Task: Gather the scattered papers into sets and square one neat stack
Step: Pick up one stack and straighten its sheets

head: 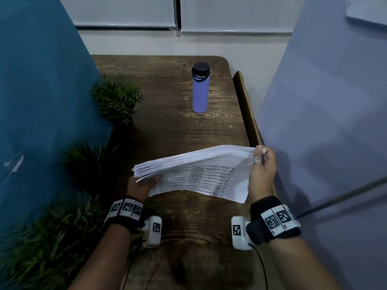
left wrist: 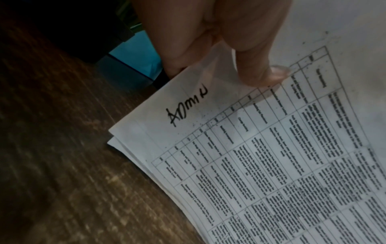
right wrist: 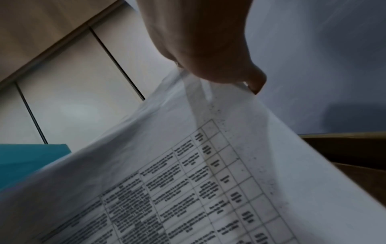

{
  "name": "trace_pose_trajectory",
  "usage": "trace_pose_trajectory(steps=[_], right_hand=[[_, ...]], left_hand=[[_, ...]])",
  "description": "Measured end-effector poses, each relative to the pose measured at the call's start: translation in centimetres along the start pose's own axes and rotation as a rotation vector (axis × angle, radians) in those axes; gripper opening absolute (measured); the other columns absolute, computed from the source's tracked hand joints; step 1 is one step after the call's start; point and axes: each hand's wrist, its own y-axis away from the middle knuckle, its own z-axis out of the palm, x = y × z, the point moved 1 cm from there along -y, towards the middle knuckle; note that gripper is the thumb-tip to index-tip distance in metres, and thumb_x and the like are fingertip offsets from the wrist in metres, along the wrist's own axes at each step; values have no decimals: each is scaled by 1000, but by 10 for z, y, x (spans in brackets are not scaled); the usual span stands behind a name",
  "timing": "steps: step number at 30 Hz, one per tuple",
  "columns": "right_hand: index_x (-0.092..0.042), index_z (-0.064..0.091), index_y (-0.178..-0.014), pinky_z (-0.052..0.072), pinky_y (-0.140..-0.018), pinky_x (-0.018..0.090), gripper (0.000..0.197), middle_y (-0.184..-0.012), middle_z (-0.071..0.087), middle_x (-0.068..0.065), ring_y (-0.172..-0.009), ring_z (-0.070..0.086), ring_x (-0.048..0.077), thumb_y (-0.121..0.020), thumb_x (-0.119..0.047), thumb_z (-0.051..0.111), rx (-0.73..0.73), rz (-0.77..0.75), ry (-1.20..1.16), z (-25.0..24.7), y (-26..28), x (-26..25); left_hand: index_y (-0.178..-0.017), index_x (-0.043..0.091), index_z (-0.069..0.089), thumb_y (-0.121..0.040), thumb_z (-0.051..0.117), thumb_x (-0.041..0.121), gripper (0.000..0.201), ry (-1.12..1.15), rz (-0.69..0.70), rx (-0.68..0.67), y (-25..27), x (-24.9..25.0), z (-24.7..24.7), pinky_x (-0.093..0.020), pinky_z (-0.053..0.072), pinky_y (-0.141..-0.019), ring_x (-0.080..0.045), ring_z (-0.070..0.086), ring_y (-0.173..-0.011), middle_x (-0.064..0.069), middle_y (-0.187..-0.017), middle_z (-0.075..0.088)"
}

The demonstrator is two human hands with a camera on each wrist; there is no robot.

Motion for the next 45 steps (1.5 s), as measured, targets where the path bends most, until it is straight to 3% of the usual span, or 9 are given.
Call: trace_pose_trajectory(steps=[8,14,20,27,31,34,37,41,45], right_hand=[[-41,62,-86,37,-107,54,25,-123,53,10,-118,50,31,-78,-64,55,-41,3,6,-19,3,2],[-37,49,-86,41,-78,25,10,-115,55,-3,-94,53,9,-95,-33,46,-92,11,-55,-23,3,1],[-25,47,-105,49,-75,30,22,-109,56,1,-94,57,15,-89,-39,55,-66,-15,-10,-13,10,-4],[-33,56,-79,48,-78,40,20,-101,62,-1,-93,58,19,-91,-18,57,-183,-95,137,-21,1,-4],[-36,58,-74,39,-67,27,26,-84,57,-1,-77,51,12,-95,-23,52,-314,-95,223,-36,-9,0],[-29,60,-82,40,-67,26,21,-88,60,6,-83,55,20,-97,-24,46,-340,-176,409,-36,-16,3],[-17,57,-104,41,-71,17,13,-108,56,3,-102,54,23,-92,-20,51,-315,-315,642,-34,-21,-8],[-19,32,-141,23,-107,30,89,-136,34,-13,-126,28,3,-68,-41,78,-524,-473,773,-17,-18,-47],[-21,39,-139,27,-115,44,93,-136,51,-2,-129,42,13,-60,-43,83,-634,-438,647,21,-16,-67]], left_hand=[[-107,-6,61,-76,71,7,36,-89,51,-64,-6,0,-5,-20,40,-81,-16,54,-97,-21,-114,64],[-106,-5,61,-74,72,6,35,-100,26,-51,-4,6,-3,-17,42,-74,-17,55,-88,-13,-106,63],[-91,6,62,-82,64,9,10,-183,-21,-78,-5,7,-1,-17,41,-71,-19,52,-79,-1,-80,58],[-88,3,62,-81,64,7,8,-216,-7,-56,-6,5,-8,3,39,-54,-25,58,-82,-12,-91,58],[-110,-7,58,-84,62,12,32,-271,-12,-88,-9,3,-8,-22,45,-87,-31,57,-104,-24,-116,61],[-103,2,60,-79,67,6,25,-99,21,-14,-6,8,-6,2,42,-59,-22,57,-81,-14,-99,61],[-104,-4,62,-77,68,3,29,103,21,53,-1,21,-2,-21,48,-71,-17,61,-82,-13,-93,63],[-92,3,68,-74,70,2,17,18,494,75,-3,73,-8,-11,51,-69,17,61,-73,-1,-80,66],[-73,16,63,-70,55,21,10,-356,930,8,-3,148,-9,-32,51,-62,-25,67,-68,-10,-69,71]])
